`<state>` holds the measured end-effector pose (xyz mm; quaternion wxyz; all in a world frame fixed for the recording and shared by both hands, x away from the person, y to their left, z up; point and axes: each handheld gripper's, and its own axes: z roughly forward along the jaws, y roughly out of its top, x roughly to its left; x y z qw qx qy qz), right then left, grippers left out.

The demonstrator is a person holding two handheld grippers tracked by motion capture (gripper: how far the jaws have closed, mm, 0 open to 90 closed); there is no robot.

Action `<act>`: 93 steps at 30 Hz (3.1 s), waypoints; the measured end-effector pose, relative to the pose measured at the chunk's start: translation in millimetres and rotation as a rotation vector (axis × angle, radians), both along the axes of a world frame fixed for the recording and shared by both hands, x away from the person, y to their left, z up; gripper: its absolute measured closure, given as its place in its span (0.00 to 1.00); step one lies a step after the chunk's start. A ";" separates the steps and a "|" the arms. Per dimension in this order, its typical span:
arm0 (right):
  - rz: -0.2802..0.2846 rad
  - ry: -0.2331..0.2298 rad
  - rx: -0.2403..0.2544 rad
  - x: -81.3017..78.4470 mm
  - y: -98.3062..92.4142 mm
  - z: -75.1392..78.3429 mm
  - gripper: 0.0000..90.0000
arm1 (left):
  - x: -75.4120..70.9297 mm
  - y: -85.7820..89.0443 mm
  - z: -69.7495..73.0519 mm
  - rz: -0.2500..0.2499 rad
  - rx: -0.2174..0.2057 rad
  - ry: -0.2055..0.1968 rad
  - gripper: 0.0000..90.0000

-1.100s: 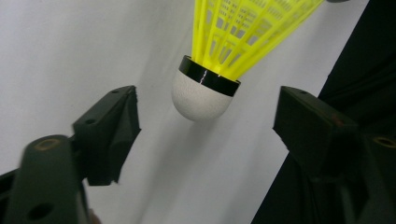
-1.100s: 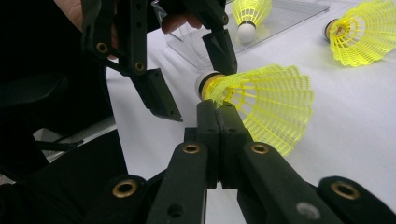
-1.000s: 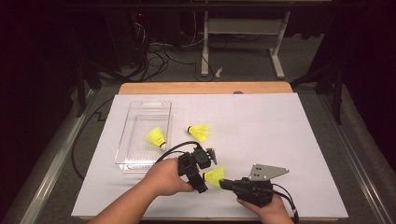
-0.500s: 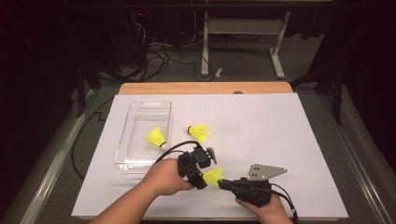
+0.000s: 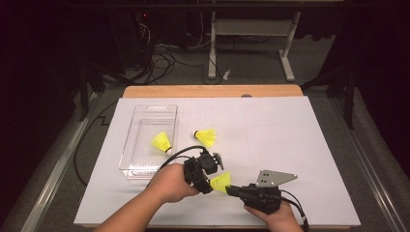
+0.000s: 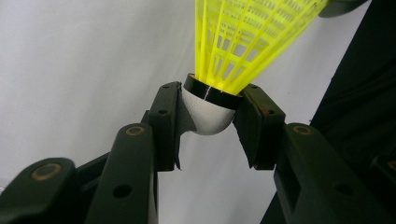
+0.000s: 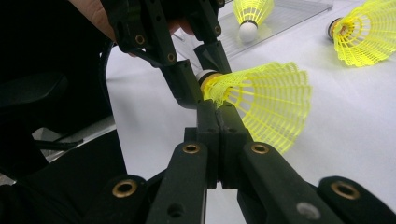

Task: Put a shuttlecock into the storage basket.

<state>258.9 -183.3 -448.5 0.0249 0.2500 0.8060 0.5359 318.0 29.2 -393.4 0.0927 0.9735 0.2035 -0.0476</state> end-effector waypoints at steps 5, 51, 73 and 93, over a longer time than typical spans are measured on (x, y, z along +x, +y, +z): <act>-0.004 -0.003 -0.003 -0.9 0.5 -0.6 1.00 | -0.6 -0.6 -0.4 0.003 0.003 -0.004 0.70; -0.241 -0.099 -0.026 -0.7 -32.5 -1.5 0.31 | 5.0 31.8 -3.4 0.119 0.001 0.009 0.70; -0.457 -0.164 -0.046 3.1 -76.7 0.8 0.09 | 9.0 49.7 -5.8 0.181 -0.003 0.022 0.70; -0.552 -0.263 -0.009 2.6 -96.5 -0.2 0.00 | 10.3 60.7 0.1 0.205 -0.038 0.023 0.70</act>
